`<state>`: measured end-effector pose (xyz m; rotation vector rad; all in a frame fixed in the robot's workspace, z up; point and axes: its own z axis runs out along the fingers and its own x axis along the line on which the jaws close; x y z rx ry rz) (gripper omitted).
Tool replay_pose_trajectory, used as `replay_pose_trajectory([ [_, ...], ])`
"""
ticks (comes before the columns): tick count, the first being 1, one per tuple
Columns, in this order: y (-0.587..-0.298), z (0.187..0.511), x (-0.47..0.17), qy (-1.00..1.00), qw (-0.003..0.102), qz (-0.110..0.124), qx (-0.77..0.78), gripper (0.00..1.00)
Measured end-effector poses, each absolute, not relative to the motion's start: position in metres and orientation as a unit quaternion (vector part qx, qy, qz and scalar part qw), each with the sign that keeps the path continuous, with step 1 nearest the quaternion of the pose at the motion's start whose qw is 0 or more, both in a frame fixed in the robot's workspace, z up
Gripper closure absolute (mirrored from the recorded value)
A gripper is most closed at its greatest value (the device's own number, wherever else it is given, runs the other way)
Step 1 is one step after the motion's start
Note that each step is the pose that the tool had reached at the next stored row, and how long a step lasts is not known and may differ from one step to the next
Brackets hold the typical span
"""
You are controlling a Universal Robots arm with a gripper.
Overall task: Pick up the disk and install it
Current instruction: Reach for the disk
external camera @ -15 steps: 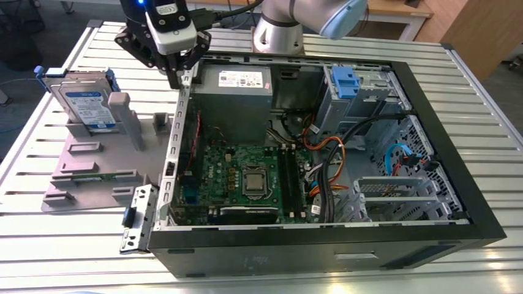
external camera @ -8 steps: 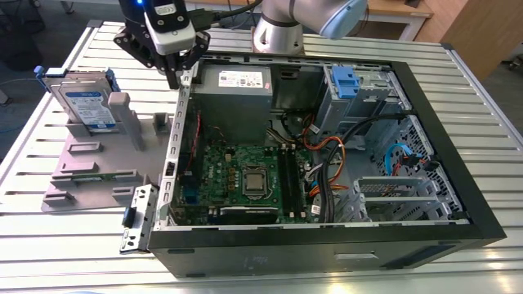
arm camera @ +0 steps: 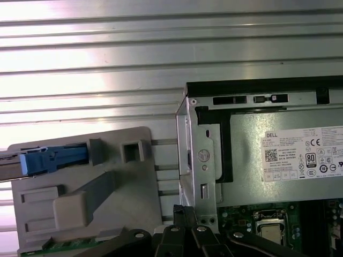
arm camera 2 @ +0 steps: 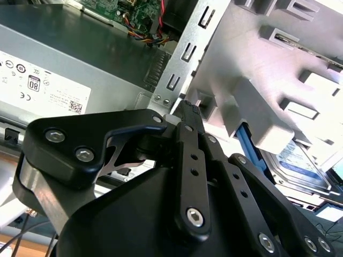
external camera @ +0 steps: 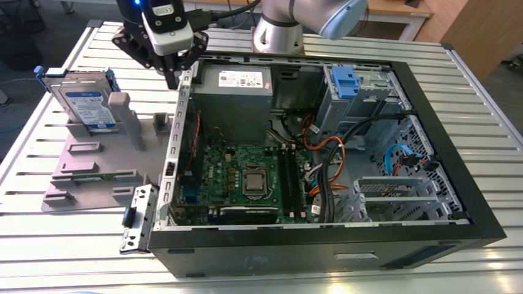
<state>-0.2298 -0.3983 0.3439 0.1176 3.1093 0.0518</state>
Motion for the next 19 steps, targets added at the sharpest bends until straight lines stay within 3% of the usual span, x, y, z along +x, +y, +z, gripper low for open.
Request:
replay_pose_trajectory([
  [19,-0.3983,0.3426,-0.237,0.999,0.015,0.017,0.038,0.89],
])
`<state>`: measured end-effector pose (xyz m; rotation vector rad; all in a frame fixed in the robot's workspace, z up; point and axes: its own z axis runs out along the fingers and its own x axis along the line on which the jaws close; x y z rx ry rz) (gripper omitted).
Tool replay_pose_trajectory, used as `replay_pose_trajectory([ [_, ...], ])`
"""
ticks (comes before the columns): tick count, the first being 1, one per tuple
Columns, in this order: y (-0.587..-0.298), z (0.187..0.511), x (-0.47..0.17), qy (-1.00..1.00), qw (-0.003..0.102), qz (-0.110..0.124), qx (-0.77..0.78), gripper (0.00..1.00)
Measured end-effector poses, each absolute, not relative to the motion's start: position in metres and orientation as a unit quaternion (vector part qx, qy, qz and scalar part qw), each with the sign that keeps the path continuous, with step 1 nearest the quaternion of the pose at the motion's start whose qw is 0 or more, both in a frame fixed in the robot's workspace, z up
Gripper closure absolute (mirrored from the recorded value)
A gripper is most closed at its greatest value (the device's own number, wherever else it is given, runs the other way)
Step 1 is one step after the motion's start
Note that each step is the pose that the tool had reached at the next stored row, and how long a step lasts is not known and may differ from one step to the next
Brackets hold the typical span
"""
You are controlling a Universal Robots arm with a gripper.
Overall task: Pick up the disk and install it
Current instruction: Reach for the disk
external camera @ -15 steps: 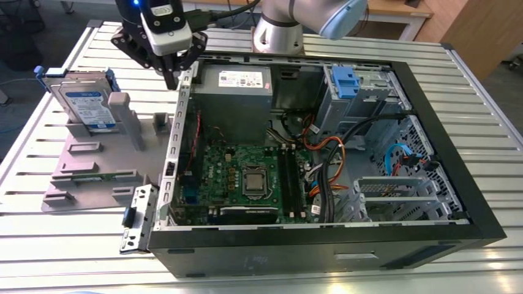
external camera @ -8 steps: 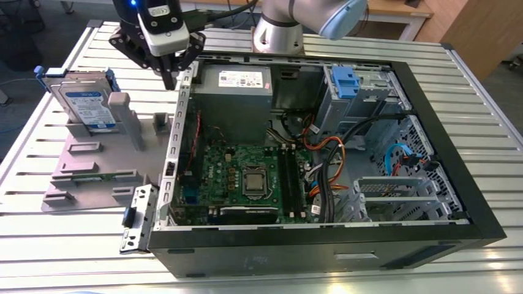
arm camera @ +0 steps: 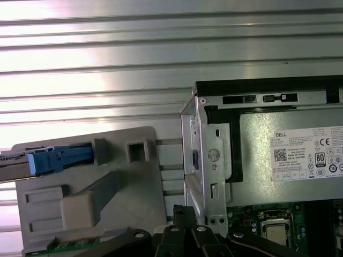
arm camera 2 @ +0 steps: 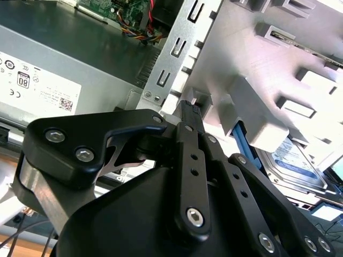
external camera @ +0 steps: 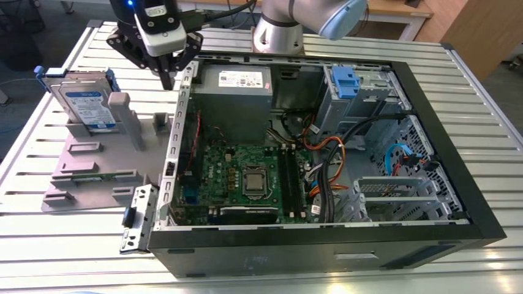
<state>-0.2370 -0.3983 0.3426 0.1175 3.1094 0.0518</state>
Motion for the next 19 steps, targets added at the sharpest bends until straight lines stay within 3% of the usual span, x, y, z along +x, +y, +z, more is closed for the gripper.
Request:
replay_pose_trajectory([
  [19,-0.3983,0.3415,-0.2446,0.999,0.015,0.017,0.038,0.89],
])
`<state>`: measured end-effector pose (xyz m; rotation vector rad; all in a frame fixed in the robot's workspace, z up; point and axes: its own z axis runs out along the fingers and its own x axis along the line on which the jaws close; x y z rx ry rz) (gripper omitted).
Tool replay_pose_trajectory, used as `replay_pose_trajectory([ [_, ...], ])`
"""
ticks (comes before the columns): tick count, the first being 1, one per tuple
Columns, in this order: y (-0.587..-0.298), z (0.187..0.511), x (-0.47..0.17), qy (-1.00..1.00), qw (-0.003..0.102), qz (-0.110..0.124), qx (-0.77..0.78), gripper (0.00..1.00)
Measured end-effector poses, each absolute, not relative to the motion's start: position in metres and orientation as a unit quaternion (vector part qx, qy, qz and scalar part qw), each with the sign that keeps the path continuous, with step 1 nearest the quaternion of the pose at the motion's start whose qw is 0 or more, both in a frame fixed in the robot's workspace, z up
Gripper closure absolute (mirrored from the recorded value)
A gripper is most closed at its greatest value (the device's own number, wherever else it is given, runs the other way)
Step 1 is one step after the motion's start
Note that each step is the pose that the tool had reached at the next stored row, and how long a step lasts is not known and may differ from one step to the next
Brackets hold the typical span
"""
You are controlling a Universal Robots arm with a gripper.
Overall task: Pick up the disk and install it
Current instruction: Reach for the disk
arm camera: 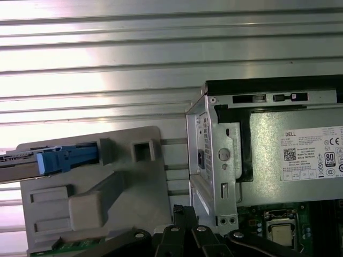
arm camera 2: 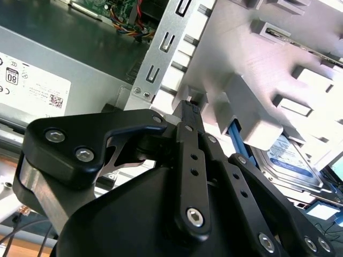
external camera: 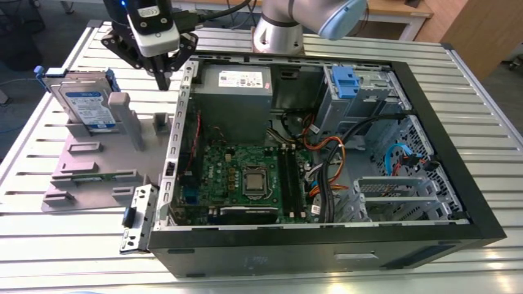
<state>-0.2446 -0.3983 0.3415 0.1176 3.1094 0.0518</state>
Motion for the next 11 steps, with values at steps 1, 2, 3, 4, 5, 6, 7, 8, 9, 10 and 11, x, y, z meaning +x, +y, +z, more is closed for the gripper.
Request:
replay_pose_trajectory([
  [1,-0.3983,0.3414,-0.2449,0.999,0.015,0.017,0.038,0.89],
  [2,-0.3983,0.3413,-0.2453,0.999,0.015,0.017,0.038,0.89],
  [3,-0.3983,0.3412,-0.2457,0.999,0.015,0.017,0.038,0.89],
  [4,-0.3983,0.3412,-0.2462,0.999,0.015,0.017,0.038,0.89],
  [5,-0.3983,0.3411,-0.2466,0.999,0.015,0.017,0.038,0.89],
  [6,-0.3983,0.3411,-0.2472,0.999,0.015,0.017,0.038,0.89],
  [7,-0.3983,0.341,-0.2477,0.999,0.015,0.017,0.038,0.89],
  [8,-0.3983,0.3409,-0.2482,0.999,0.015,0.017,0.038,0.89],
  [9,-0.3983,0.3408,-0.2487,0.999,0.015,0.017,0.038,0.89],
  [10,-0.3983,0.3408,-0.2492,0.999,0.015,0.017,0.038,0.89],
  [11,-0.3983,0.3407,-0.2498,0.999,0.015,0.017,0.038,0.89],
])
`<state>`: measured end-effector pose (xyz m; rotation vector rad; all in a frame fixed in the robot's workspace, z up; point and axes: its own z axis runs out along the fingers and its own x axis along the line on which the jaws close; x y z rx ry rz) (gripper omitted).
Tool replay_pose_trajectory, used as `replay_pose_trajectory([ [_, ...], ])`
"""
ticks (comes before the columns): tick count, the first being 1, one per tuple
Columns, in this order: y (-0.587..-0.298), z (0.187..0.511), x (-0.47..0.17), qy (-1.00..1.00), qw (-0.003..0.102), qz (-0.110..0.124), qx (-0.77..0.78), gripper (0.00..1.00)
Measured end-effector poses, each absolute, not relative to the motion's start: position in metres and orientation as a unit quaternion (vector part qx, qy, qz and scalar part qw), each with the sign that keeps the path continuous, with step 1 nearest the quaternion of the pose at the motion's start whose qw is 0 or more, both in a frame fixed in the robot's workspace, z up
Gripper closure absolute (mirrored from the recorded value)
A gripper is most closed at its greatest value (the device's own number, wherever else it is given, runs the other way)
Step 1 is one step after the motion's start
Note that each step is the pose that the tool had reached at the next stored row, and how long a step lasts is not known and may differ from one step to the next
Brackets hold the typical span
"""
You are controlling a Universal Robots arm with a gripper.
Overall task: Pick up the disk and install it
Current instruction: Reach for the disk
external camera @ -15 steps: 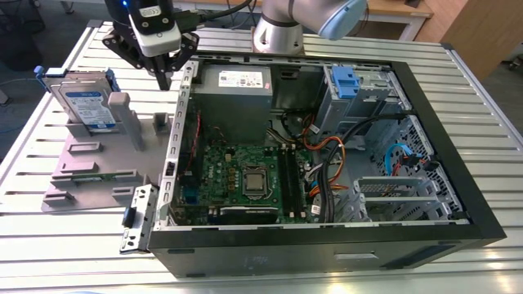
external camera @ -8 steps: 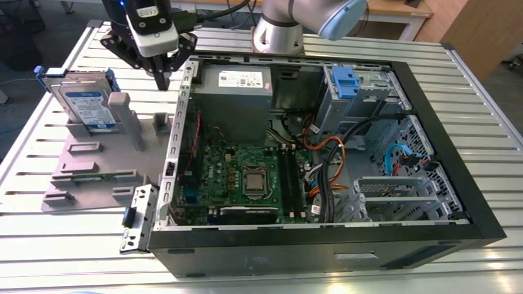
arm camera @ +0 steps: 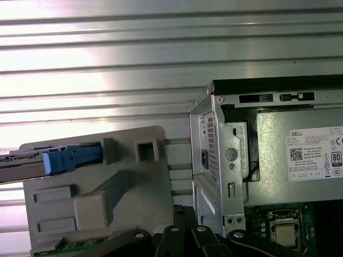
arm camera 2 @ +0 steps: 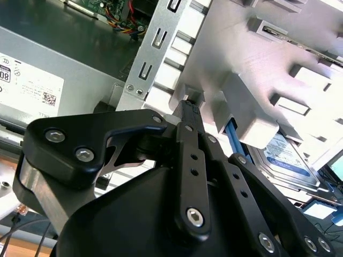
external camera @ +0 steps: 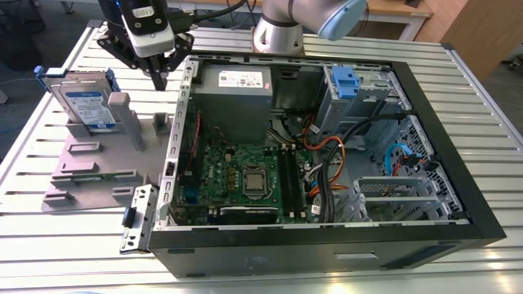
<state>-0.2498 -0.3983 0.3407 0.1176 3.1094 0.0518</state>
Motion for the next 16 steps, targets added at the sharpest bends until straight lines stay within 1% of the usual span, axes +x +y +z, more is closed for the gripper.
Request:
replay_pose_trajectory([
  [16,-0.3983,0.34,-0.2582,0.999,0.015,0.017,0.038,0.89],
])
